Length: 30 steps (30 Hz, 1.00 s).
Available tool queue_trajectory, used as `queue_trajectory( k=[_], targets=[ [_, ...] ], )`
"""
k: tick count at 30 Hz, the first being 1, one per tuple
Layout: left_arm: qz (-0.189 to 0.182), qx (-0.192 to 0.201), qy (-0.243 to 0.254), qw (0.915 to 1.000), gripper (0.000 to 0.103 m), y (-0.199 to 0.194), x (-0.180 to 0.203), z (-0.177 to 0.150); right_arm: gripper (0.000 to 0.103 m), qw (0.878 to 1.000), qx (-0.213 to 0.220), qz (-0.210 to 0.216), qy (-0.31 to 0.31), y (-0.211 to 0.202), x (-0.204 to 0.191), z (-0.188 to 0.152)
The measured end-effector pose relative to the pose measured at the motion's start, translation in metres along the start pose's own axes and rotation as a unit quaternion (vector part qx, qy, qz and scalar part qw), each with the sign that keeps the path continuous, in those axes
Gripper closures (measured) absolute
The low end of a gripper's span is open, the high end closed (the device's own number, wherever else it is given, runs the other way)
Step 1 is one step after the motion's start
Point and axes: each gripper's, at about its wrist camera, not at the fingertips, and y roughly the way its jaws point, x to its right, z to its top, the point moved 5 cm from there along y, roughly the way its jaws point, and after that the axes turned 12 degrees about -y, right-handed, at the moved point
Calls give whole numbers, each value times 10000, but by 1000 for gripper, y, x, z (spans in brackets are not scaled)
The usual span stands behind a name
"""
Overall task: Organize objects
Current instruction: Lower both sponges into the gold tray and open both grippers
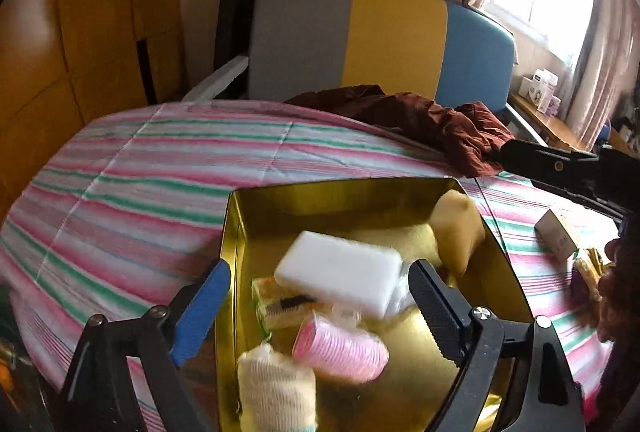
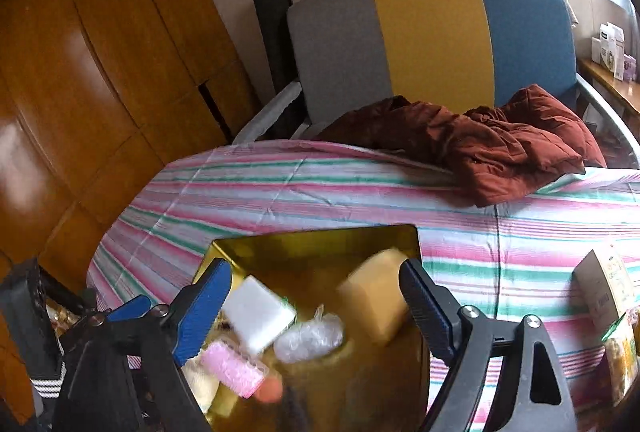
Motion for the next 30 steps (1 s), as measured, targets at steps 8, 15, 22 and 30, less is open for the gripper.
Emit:
queue_trajectory(
  k=[8,15,22,30],
  targets=[
    [237,238,-299,9990,5,-17,-18,-11,1,9977,278,-366,-498,-26,-20,-22],
    [138,505,-207,9984,0,-36,-13,-16,3,9930,613,-653,-772,-51,-30,-36],
    [92,539,-19,9985,0,-43,-4,-24,15,9977,200,-446,-477,-41,-19,-59],
    [86,398,55,9992,0,-40,1,-33,20,9986,38,-398,-344,-51,-3,-82]
  ],
)
